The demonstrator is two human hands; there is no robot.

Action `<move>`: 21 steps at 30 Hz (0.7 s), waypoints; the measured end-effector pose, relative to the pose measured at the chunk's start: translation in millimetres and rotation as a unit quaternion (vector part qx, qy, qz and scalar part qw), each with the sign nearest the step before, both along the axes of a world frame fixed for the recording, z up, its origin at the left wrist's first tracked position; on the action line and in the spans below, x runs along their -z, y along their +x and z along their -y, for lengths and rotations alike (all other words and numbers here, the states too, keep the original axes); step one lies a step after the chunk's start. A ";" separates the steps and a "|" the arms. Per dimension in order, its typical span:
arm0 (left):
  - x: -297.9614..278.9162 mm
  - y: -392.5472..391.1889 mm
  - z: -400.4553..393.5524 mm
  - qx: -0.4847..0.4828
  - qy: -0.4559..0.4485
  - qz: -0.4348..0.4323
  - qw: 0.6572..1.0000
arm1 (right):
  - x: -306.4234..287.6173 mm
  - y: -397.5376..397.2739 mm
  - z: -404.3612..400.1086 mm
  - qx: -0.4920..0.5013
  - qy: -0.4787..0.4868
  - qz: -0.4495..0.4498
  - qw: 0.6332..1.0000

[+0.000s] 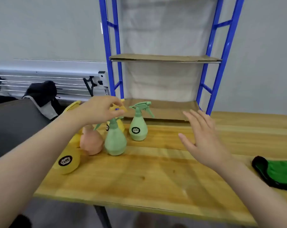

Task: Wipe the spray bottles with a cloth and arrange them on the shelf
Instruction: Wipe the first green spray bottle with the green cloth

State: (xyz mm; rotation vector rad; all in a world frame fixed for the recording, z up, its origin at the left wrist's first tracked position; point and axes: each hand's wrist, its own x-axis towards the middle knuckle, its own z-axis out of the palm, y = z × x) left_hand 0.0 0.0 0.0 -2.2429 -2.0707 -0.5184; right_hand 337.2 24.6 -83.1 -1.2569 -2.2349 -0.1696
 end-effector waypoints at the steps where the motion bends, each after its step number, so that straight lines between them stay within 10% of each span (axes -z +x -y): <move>1: 4.1 -0.3 4.3 -0.017 -0.010 -0.037 0.999 | 4.1 0.6 4.0 -0.004 -0.007 -0.003 1.000; 9: 24.1 1.0 9.5 -0.046 0.008 -0.182 0.982 | 33.2 25.7 26.4 0.030 -0.085 0.006 0.996; 21: 24.4 35.2 2.0 0.015 0.035 -0.084 0.996 | 47.1 128.5 24.4 0.200 -0.146 0.019 0.969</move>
